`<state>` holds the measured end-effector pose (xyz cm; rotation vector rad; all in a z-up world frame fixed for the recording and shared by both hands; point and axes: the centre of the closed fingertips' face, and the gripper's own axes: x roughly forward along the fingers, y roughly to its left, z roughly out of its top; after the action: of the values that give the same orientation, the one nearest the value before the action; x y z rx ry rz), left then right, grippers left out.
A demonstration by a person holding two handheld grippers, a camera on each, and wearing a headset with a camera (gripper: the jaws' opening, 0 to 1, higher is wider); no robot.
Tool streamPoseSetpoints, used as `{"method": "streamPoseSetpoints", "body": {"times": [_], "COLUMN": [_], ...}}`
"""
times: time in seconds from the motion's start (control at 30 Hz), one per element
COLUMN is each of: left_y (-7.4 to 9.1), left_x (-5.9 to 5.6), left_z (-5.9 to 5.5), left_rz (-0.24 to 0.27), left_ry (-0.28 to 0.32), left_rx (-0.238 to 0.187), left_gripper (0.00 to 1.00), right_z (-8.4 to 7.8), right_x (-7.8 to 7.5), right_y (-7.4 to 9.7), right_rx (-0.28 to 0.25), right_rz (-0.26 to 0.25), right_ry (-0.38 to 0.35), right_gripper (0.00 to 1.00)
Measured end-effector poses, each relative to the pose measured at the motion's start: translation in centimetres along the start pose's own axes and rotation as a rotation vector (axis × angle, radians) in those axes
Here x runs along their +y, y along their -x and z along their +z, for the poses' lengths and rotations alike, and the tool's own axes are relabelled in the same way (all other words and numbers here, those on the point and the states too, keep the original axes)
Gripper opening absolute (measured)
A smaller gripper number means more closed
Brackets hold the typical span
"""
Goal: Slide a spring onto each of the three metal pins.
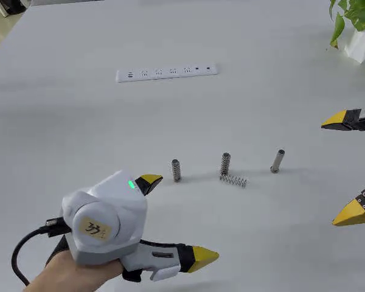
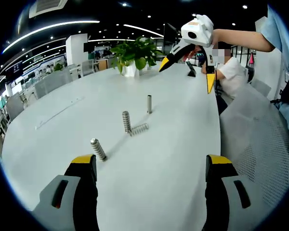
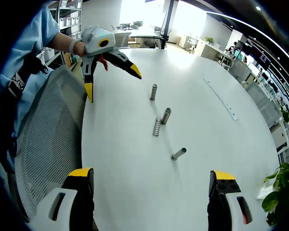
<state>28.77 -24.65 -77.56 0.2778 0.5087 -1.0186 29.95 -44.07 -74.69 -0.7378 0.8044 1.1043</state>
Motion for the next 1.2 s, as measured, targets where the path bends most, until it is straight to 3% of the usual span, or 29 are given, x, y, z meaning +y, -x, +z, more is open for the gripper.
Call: {"method": "streamPoseSetpoints", "body": {"times": [0.17,0.4,0.6,0.83,1.0,1.2], "left_y": [-0.6,-2.0,-3.6,-6.4,-8.2,-9.5], "left_x": [0.0,-0.5,-1.3,-1.3,-1.3,-0.6], "left_z": [0.3,0.9,1.1,1.1,1.2,1.0], "left_rz": [-0.017,-0.036,-0.069,-0.087,-0.097,-0.091], "left_ry": [-0.013,0.001,-0.025,-0.011,0.007,0.031], "left_rx": [0.006,0.002,0.02,0.069,0.076,0.086], "left_gripper": [0.92,0.91,0.87,0.84,0.81,0.78], "right_z": [-1.1,-2.1,-3.2,-4.4,-5.2,-5.9], "right_x": [-0.2,1.0,1.8,2.3,2.8,3.2], "right_y": [0.5,0.9,1.1,1.3,1.4,1.3], "right_rx": [-0.007,-0.013,-0.014,-0.014,-0.013,-0.009], "right_rz": [-0.012,-0.023,-0.026,-0.033,-0.031,-0.028], "right_ry": [-0.032,-0.072,-0.106,-0.142,-0.167,-0.194], "right_gripper": [0.99,0.99,0.99,0.99,0.99,0.99]}}
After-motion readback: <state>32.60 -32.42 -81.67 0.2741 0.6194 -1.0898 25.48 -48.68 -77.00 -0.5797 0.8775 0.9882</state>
